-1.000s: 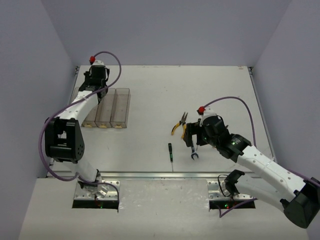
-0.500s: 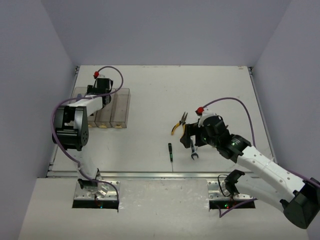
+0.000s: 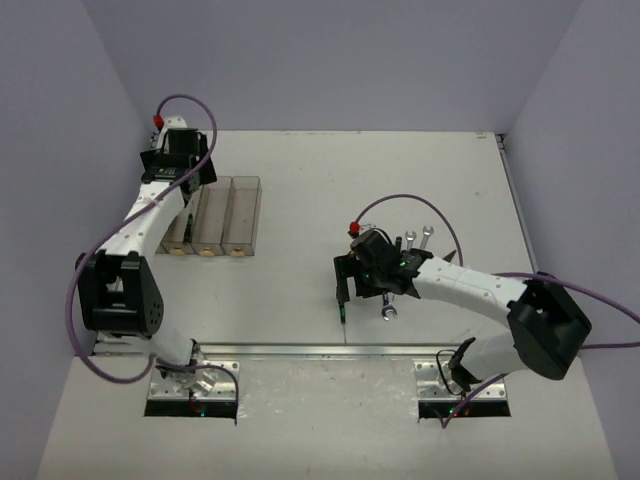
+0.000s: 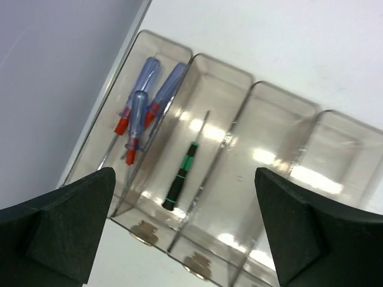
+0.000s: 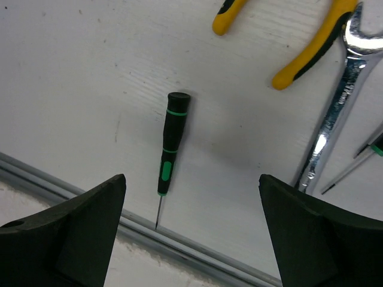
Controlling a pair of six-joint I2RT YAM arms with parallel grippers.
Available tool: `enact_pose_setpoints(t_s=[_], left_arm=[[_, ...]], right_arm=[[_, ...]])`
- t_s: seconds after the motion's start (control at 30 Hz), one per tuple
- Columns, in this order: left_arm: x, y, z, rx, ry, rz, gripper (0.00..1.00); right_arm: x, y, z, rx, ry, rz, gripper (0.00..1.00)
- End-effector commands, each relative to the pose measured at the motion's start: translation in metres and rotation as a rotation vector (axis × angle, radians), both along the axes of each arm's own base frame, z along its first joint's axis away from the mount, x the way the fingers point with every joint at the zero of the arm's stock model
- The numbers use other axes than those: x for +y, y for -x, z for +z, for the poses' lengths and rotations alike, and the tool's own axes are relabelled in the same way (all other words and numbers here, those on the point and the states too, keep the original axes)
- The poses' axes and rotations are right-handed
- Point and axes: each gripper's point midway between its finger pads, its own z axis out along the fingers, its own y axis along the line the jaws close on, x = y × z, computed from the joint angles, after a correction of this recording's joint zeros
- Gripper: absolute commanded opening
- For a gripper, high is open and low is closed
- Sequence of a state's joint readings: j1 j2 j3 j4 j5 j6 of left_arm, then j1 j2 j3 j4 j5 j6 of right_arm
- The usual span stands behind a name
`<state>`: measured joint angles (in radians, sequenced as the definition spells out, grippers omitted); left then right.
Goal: Sort the tools into containers
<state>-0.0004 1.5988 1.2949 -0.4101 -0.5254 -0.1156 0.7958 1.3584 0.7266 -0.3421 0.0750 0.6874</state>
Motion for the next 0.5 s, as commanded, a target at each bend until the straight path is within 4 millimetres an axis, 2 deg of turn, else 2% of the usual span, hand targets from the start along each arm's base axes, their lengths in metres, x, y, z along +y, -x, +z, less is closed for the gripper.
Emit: enact_pose_setpoints(t_s=[0.0,0.07,0.1,0.17,0.23,0.3,0.37,0.47], left_arm=[[-0.078,0.030,0.069,-0.248,0.302,-0.187,1.00],[-0.101,0.041,0.081,-0.313,0.354,-0.256,1.00],[-0.117,0.051,0.083,-0.338,0.390,-0.314,1.00],[-0.135,0.062,0.082,-0.354,0.444,-0.374,1.00],[-0.156,0.078,0.075,-0.355,0.519,-0.451,1.00],[-0.166,0.087,0.070,-0.358,0.559,-0.486,1.00],[-0.173,0.097,0.062,-0.353,0.584,-0.510,1.00],[-0.177,0.108,0.058,-0.366,0.620,-0.521,1.00]], right_arm=[[0.017,-0.021,-0.009,-0.020,0.051,-0.080,0.82],[0.020,-0.025,-0.022,-0.008,0.103,-0.097,0.76],[0.022,-0.026,-0.028,-0.001,0.124,-0.100,0.67],[0.029,-0.025,-0.038,0.020,0.143,-0.090,0.53],[0.031,-0.025,-0.046,0.038,0.163,-0.104,0.48],[0.032,-0.024,-0.054,0.055,0.178,-0.114,0.45],[0.032,-0.022,-0.063,0.079,0.194,-0.125,0.38],[0.033,-0.023,-0.065,0.087,0.202,-0.137,0.12]])
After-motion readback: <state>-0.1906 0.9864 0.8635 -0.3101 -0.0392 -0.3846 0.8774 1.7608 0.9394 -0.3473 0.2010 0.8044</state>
